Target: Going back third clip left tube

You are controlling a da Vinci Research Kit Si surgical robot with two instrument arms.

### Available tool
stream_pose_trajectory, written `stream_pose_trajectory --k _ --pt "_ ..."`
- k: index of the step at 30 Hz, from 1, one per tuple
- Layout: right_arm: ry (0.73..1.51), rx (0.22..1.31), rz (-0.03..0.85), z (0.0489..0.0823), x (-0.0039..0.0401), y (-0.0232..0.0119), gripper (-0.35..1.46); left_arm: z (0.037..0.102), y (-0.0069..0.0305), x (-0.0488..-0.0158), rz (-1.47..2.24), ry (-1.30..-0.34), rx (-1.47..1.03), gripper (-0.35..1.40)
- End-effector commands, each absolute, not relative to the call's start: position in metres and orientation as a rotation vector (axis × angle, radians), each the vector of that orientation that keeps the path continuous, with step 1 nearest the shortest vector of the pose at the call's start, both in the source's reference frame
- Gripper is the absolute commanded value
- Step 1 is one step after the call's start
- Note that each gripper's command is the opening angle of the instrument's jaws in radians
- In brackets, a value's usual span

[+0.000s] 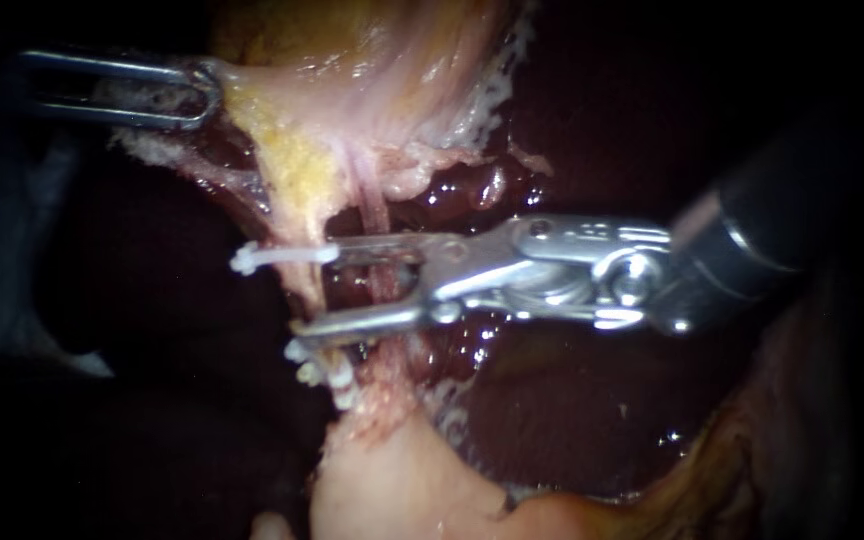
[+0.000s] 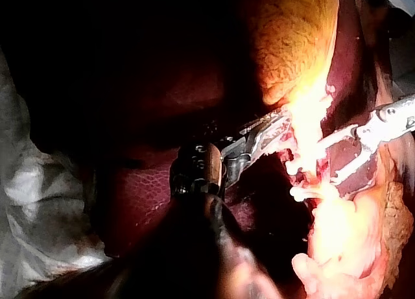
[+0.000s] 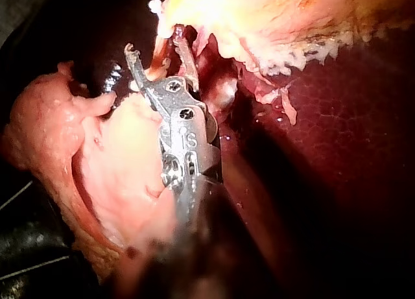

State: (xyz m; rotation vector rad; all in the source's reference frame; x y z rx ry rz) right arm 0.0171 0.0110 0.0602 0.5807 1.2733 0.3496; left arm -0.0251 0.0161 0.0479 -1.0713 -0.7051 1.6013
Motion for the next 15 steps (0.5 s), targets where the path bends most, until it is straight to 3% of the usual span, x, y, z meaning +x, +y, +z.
stream_pose_trajectory --k 1,7,15 --pt "1.267 0.57 0.324 0.0599 0.0162 0.011 0.5 0.0478 0.0161 -0.025 1.602 -0.706 -1.071 -0.35" --pt "1.247 0.51 0.243 0.0588 0.0114 0.0106 0.5 0.0478 0.0161 -0.025 1.602 -0.706 -1.071 -0.35" --pt "1.249 0.453 0.198 0.058 0.0057 0.01 0.5 0.0478 0.0161 -0.025 1.602 -0.706 -1.071 -0.35"
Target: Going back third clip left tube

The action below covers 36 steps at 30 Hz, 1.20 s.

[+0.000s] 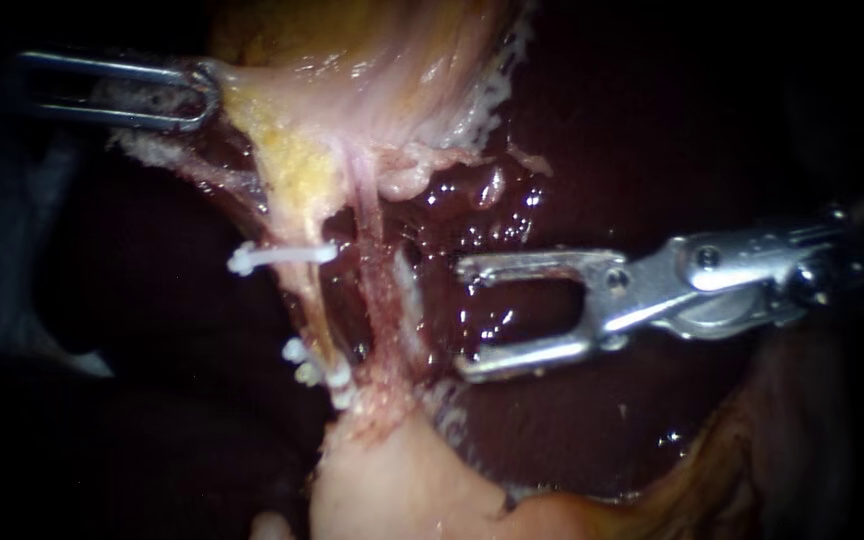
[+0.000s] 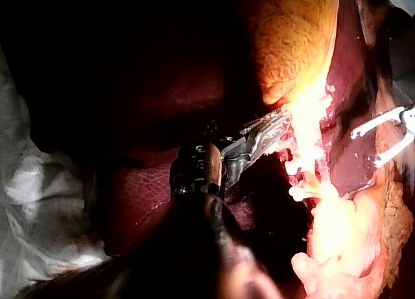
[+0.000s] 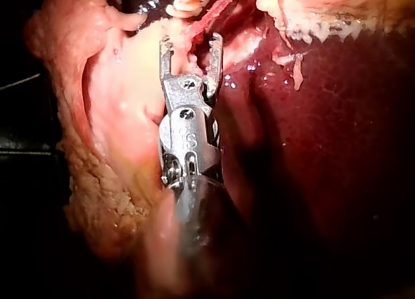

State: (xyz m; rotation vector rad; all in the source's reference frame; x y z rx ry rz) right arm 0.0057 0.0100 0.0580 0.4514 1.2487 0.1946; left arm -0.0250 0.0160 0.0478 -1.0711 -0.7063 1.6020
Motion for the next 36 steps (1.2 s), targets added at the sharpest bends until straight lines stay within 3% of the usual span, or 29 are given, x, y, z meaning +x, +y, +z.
stream_pose_trajectory --k 1,13,26,36 --pt "1.251 0.446 0.189 0.0579 0.0052 0.0101 0.5 0.0477 0.016 -0.025 1.602 -0.706 -1.071 -0.35" --pt "1.253 0.418 0.167 0.0569 0.0025 0.0112 0.5 0.0479 0.0159 -0.0254 1.607 -0.7 -1.074 -0.35" --pt "1.253 0.417 0.167 0.0569 0.0025 0.0112 0.5 0.0513 0.0149 -0.0305 1.62 -0.708 -1.082 -0.35" --pt "1.253 0.417 0.167 0.0568 0.0025 0.0111 0.5 0.0528 0.0148 -0.0315 1.63 -0.706 -1.076 -0.35"
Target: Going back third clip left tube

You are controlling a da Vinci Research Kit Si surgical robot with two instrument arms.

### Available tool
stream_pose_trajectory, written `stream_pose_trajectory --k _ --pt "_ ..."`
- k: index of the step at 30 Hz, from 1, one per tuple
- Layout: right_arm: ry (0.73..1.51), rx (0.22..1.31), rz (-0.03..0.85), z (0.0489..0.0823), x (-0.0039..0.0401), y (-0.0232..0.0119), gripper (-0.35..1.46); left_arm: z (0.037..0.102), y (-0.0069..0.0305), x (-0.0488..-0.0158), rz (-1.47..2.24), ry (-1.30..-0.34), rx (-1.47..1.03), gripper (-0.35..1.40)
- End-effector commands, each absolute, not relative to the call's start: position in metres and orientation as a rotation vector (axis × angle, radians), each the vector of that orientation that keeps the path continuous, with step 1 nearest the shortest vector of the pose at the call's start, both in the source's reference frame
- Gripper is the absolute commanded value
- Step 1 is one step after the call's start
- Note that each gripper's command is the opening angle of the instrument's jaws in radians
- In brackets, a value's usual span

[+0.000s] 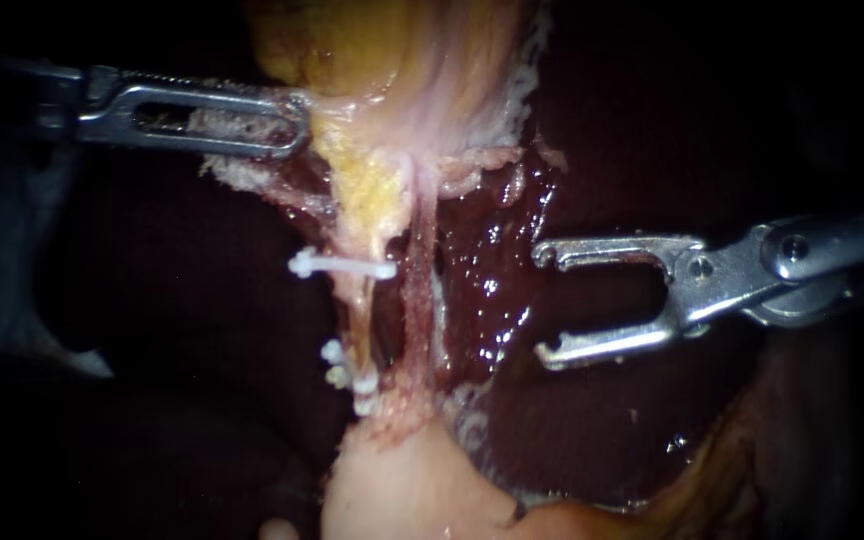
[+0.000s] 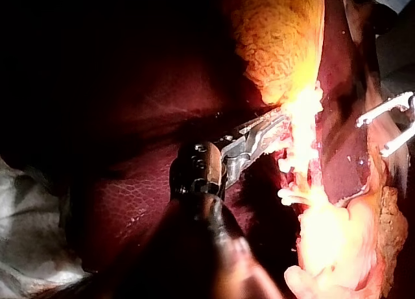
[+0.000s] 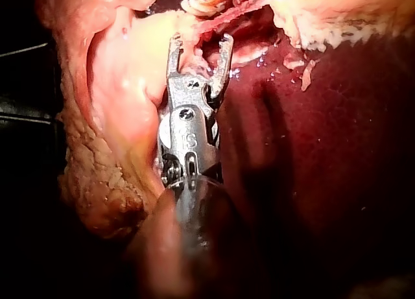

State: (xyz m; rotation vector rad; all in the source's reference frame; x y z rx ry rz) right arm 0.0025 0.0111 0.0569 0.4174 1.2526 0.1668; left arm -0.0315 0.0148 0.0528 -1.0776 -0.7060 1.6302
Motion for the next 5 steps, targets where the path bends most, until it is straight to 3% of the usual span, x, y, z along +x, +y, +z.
stream_pose_trajectory --k 1,5 --pt "1.253 0.417 0.167 0.0568 0.0025 0.0111 0.5 0.0528 0.0148 -0.0315 1.63 -0.706 -1.076 -0.35" --pt "1.253 0.417 0.167 0.0568 0.0026 0.0111 0.5 0.0527 0.0147 -0.0314 1.631 -0.707 -1.076 -0.35"
